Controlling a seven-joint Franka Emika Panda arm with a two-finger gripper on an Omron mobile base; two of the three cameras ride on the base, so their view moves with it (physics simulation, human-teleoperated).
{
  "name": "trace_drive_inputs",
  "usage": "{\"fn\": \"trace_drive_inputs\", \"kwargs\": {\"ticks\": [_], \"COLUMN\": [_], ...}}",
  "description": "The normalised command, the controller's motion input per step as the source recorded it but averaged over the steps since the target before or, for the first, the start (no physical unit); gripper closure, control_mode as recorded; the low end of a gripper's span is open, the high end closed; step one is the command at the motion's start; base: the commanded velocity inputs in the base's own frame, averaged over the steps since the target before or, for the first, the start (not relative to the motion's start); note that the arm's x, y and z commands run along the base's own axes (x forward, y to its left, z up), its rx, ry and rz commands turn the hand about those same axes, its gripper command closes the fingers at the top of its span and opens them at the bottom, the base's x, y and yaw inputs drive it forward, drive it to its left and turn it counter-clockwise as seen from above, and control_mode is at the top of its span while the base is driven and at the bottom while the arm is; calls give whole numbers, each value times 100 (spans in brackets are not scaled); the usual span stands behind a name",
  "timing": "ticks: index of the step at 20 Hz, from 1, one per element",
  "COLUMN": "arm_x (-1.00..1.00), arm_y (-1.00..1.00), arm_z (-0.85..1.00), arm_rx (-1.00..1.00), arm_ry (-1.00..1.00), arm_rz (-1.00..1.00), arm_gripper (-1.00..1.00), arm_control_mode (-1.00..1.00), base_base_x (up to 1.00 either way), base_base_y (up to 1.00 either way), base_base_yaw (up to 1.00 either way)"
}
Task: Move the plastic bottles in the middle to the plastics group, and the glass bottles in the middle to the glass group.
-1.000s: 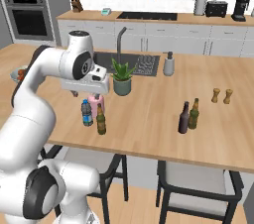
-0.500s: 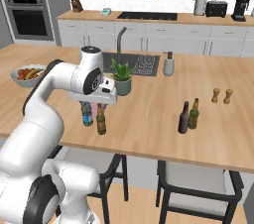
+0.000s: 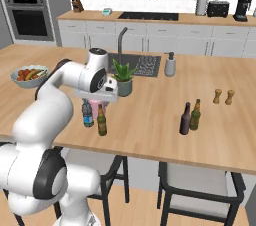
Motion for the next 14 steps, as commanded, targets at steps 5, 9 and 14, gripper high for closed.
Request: {"fn": "trace_drive_inputs", "kwargs": {"ticks": [5, 9, 14], "arm_x": [40, 31, 13], "arm_y": [20, 0, -5], "arm_z": [-21, -30, -34], "arm_rx": [-3, -4, -3], "arm_ry": [6, 9, 6], "arm_rz": [0, 6, 10], "arm_gripper": [-100, -100, -100], "arm_control_mode": [-100, -100, -100], "base_base_x": [0, 0, 0], "base_base_y": [0, 0, 0], "base_base_yaw": [0, 0, 0]}}
